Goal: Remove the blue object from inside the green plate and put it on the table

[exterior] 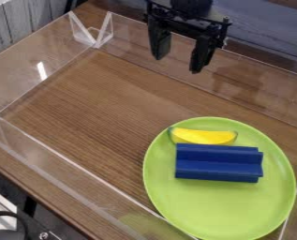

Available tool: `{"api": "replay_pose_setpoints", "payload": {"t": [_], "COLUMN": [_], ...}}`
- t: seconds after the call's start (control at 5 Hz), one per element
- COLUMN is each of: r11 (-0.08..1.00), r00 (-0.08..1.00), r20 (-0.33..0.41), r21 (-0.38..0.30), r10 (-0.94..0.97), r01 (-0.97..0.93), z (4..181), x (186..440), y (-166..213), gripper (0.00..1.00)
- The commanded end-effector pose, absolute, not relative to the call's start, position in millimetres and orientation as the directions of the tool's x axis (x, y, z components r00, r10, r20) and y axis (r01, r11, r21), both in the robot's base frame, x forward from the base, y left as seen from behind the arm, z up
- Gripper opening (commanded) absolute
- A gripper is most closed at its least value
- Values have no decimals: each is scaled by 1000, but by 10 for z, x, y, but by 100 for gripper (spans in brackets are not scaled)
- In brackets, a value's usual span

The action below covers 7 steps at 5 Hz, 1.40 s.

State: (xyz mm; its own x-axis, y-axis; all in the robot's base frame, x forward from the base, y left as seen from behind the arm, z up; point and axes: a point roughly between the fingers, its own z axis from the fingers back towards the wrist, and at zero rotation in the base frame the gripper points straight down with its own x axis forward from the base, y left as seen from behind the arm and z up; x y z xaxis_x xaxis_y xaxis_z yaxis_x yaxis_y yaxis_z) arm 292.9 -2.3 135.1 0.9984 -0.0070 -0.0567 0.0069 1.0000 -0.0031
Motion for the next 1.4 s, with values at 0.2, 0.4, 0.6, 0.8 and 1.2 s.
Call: {"api": "replay_pose_setpoints", "payload": {"t": [0.2, 0.4, 0.6, 0.8, 1.2], "r11": [995, 987, 980, 976, 962], "r00": [994, 987, 980, 976, 962], "r20": [-28, -6, 4, 11, 30], "r21": [-7, -1, 3, 8, 18], "r10": [-104, -160, -198, -216, -273], "r01": [104, 160, 198, 216, 272], "z": [1354, 1338, 1307, 1353, 1409], "x": [2862, 2920, 2959, 2857, 2758], "y": [-208, -188, -169, -213, -355], "gripper": [100, 100, 100, 100, 100]}}
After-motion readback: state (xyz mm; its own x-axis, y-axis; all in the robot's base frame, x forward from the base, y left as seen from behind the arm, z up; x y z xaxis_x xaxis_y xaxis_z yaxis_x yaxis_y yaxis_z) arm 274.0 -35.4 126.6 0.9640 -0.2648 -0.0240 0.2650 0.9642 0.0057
